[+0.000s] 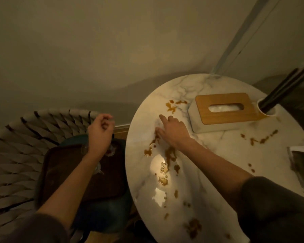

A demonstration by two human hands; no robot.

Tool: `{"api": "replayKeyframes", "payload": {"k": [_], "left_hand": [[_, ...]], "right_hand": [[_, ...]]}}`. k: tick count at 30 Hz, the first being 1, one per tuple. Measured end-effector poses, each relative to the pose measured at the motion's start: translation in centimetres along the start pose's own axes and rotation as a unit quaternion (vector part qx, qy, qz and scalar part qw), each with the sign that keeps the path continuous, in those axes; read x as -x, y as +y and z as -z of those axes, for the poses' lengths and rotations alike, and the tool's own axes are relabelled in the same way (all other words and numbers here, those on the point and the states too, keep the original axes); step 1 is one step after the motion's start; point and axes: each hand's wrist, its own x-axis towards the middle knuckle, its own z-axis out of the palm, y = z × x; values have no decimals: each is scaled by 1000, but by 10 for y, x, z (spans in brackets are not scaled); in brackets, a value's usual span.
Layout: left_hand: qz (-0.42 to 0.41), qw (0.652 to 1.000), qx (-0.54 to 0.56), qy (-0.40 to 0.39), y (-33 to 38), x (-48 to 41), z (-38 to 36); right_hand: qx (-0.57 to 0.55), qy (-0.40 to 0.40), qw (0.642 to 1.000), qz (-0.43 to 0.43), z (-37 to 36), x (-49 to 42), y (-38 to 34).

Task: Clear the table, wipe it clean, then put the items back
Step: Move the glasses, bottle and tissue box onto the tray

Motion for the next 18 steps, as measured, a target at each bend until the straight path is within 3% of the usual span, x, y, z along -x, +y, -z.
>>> {"api": "replayKeyframes", "payload": {"k": [4,9,13,18], "left_hand": [[-61,992,11,-113,62,14,-53],[-168,960,-59,-216,131,32,-140],[-268,903,-198,-271,173,43,-212],[-302,811,-394,-311,196,34,-280]], "right_hand": [[-12,9,999,-30,-6,62,54],[6,-16,993,-117,-10,104,129],[-58,-103,981,-151,-25,116,159],[-95,-96,982,-129,-33,111,173]]}}
